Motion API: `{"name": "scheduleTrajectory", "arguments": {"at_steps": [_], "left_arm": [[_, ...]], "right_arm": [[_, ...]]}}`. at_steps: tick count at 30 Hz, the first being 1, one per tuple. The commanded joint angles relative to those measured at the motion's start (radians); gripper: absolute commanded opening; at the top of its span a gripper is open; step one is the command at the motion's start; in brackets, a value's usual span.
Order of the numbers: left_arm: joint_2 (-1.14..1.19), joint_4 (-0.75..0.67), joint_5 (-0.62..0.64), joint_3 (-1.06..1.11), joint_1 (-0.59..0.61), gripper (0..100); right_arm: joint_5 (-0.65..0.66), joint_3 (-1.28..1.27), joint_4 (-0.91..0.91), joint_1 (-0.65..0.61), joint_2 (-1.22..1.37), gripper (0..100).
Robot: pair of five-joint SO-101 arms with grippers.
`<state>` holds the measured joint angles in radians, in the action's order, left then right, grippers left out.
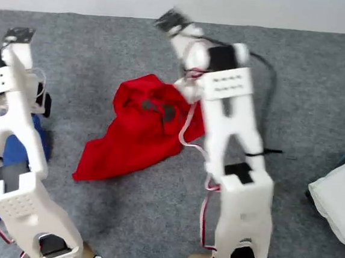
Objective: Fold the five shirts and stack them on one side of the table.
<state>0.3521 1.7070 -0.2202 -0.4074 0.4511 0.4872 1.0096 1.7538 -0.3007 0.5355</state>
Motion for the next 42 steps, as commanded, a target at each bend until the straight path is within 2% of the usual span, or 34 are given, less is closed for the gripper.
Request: {"name": "scheduleTrajectory", "arguments": {"at_steps": [1,9,15,19,23,32,42], "left_arm": [[-0.095,0.009,-0.003,-0.041,-0.054,12],[-0.114,0.020,-0.003,-0.041,-0.212,12],[-0.110,0.023,-0.002,-0.039,-0.384,12],[-0.089,0.011,-0.008,-0.027,-0.497,12],[-0.026,0.009,-0.009,-0.022,-0.614,12],[0.081,0.009,-0.043,-0.027,-0.850,20],[0.181,-0.084,-0.084,-0.028,-0.956,22]], "right_arm": [[0.009,-0.060,0.044,0.130,-0.237,1.0],[0.094,-0.258,0.042,0.390,-0.499,1.0],[0.147,-0.281,0.042,0.573,-0.536,1.0],[0.172,-0.281,0.041,0.651,-0.535,1.0],[0.172,-0.296,0.041,0.676,-0.535,1.0],[0.172,-0.358,0.041,0.671,-0.535,1.0],[0.172,-0.370,0.041,0.671,-0.535,1.0]]}}
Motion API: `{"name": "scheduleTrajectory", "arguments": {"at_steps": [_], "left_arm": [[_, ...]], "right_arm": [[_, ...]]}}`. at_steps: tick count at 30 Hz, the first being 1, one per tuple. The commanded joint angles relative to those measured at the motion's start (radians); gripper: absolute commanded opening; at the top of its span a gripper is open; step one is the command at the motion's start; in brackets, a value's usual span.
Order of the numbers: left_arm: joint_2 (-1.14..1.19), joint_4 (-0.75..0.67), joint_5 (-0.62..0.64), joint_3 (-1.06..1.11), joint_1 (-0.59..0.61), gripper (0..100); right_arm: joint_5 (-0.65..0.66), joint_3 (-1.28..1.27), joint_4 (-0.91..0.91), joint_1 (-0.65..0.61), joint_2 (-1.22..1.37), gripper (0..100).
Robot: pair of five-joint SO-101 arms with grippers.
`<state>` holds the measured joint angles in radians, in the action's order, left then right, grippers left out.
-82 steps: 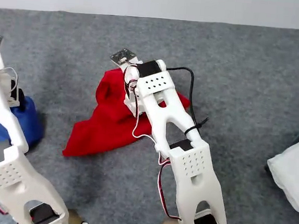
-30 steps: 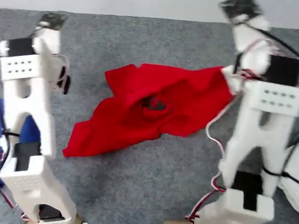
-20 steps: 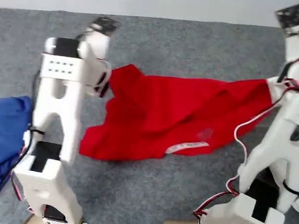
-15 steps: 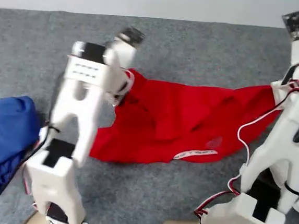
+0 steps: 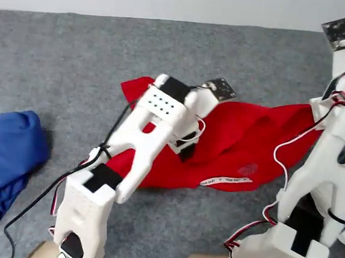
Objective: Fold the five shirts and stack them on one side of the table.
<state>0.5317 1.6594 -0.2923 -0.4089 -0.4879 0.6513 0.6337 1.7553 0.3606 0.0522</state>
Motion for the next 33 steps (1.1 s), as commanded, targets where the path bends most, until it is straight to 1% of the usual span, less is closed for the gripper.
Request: {"name": "scheduleTrajectory", "arguments": {"at_steps": [1,16,18,23,25,33], "left_arm": [[0.012,-0.044,-0.012,-0.027,-0.020,22],[0.130,-0.163,-0.021,-0.027,-0.028,21],[0.127,-0.170,-0.021,-0.027,-0.029,18],[0.130,-0.160,-0.020,-0.065,-0.029,7],[0.132,-0.150,-0.020,-0.081,-0.029,4],[0.133,-0.149,-0.020,-0.082,-0.051,3]], "right_arm": [[0.008,0.006,0.039,0.010,-0.051,1.0],[0.006,0.006,0.039,0.010,-0.051,1.0],[0.006,0.006,0.039,0.010,-0.051,1.0],[0.006,0.006,0.039,0.008,-0.051,1.0],[0.006,0.006,0.039,0.008,-0.051,1.0],[0.008,0.006,0.039,0.008,-0.051,1.0]]}}
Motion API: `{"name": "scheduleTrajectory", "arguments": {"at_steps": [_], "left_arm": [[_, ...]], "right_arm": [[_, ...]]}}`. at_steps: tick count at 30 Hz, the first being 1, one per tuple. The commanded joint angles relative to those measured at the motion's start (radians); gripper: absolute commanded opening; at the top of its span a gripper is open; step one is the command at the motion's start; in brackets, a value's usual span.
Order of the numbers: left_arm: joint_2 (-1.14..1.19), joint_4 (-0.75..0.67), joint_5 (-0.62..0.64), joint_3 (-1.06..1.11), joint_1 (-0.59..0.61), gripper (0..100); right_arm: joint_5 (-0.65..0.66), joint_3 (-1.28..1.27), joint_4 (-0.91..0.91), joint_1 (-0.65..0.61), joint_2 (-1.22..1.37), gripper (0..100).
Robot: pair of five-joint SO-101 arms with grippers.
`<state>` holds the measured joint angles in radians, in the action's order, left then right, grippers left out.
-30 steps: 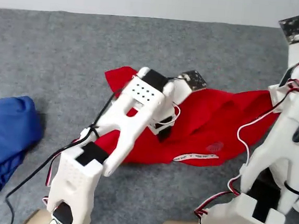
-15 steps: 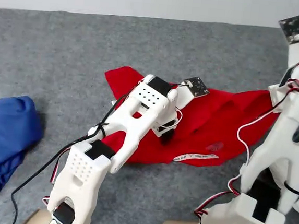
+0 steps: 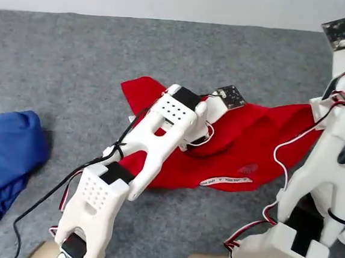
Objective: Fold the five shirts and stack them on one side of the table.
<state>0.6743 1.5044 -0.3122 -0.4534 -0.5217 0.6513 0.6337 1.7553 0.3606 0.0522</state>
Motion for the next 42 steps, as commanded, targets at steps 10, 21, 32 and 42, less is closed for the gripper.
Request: {"name": "scheduleTrajectory", "arguments": {"at_steps": [10,21,32,42], "left_arm": [[-0.035,0.083,-0.002,-0.084,0.003,0],[-0.287,0.239,0.150,-0.552,0.238,0],[-0.574,0.224,0.198,-0.779,0.308,0],[-0.730,0.210,0.190,-0.819,0.308,0]], "right_arm": [[0.009,0.006,0.039,0.010,-0.059,1.0],[0.009,0.120,0.007,0.008,-0.074,1.0],[0.063,0.516,-0.107,-0.077,-0.067,1.0],[0.149,0.763,-0.363,-0.084,-0.073,1.0]]}}
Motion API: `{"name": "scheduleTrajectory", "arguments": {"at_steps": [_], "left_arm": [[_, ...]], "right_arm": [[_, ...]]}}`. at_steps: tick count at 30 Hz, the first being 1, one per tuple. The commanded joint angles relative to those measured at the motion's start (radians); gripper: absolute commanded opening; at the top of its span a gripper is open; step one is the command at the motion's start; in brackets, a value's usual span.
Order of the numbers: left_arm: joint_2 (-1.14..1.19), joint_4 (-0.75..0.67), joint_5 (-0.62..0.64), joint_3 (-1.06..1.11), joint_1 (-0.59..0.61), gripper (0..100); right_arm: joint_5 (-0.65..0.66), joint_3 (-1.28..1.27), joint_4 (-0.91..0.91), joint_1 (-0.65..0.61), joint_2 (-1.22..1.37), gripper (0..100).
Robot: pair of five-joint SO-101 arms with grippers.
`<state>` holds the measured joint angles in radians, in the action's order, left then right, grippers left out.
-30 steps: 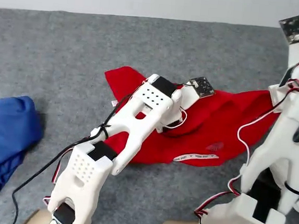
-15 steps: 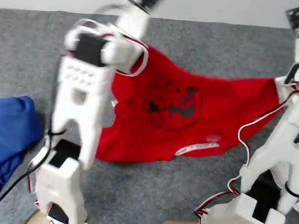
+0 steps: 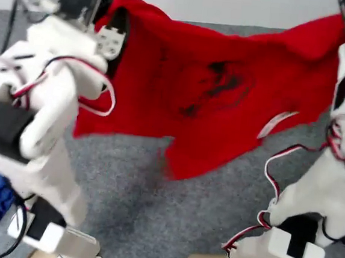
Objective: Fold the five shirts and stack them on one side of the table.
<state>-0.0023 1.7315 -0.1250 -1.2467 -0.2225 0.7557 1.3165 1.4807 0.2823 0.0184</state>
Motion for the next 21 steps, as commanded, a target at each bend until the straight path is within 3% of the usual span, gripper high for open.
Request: {"name": "scheduleTrajectory", "arguments": {"at_steps": [1,10,21], "left_arm": [[-0.061,-0.017,0.003,-0.025,0.009,0],[-0.146,-0.015,0.003,-0.025,0.012,0],[-0.374,0.025,0.003,-0.012,0.114,0]], "right_arm": [[0.055,0.095,-0.119,-0.005,-0.039,1.0],[0.101,0.244,-0.222,0.004,-0.044,1.0],[0.100,0.299,-0.222,0.196,-0.202,1.0]]}}
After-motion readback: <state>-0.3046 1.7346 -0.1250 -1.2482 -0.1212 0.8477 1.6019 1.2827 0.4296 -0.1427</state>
